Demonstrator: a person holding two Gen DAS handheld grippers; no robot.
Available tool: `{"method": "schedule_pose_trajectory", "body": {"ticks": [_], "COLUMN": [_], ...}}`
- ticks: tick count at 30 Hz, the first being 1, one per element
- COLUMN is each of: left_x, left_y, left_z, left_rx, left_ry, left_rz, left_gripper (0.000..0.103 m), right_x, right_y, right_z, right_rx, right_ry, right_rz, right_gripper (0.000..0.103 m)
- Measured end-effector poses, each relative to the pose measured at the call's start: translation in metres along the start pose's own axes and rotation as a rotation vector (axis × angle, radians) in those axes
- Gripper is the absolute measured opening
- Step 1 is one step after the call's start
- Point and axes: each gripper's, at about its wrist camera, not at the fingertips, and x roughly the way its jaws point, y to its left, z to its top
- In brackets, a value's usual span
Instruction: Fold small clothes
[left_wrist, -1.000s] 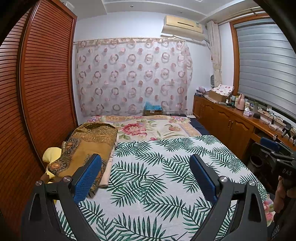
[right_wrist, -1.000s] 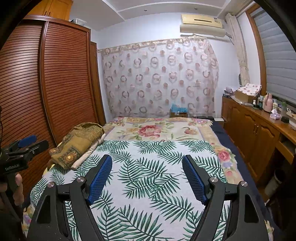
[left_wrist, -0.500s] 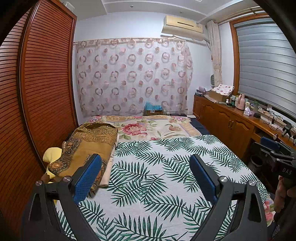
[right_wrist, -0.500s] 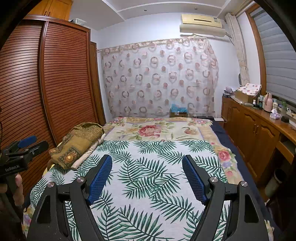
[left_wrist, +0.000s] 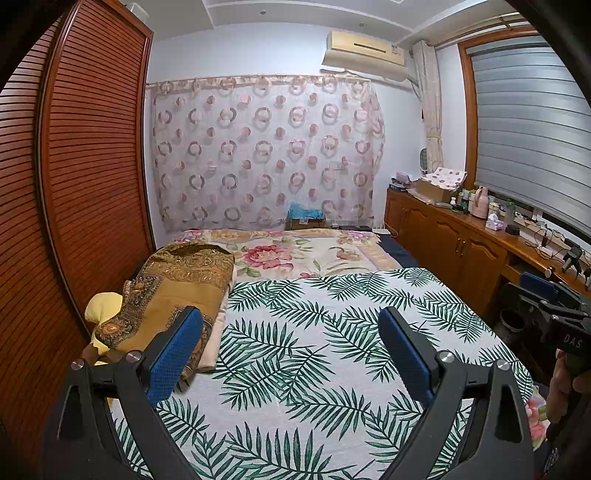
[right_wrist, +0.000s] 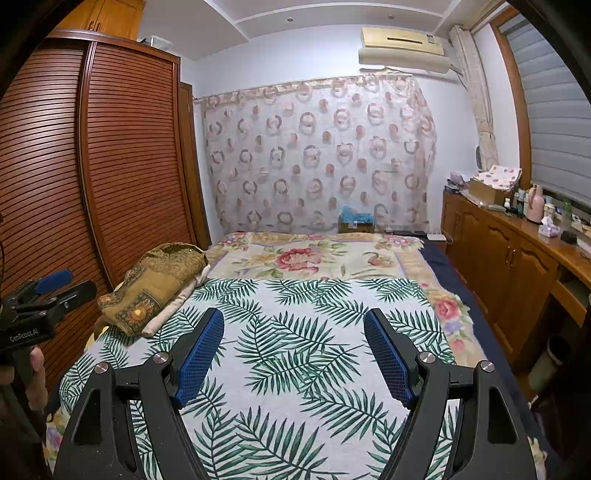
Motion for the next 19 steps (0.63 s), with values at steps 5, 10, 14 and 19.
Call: {"method": "schedule_pose_trajectory", "body": {"ticks": [5,10,14,19], "left_x": [0.0000,0.0001,-0.0004,-0.0003], "left_y": [0.0002,0.0011,0.0007,0.0011], "left_z": [-0.0001,0.0000,0.0001,0.0001], "left_rx": [-0.001,0.000,-0.001,0.000], "left_ry": [0.000,-0.001,-0.001,-0.002], "left_rz": [-0.001,-0.001,0.000,0.000], "left_gripper": [0.096,0.096,0.096,0.096], "right_x": [-0.0001,-0.0004,-0.0006,-0.0003], "right_y": [0.0004,0.0005,0.0003,0.0014], "right_z": [-0.0009,-0.0015,-0.0013,-0.0020], "right_rx": [0.000,0.000,0.001,0.001], "right_ry": [-0.003,-0.002,-0.002,-0.003], "right_rz": [0.001,0.001,0.002,0.001], "right_gripper": [0.080,0.080,0.080,0.080]}}
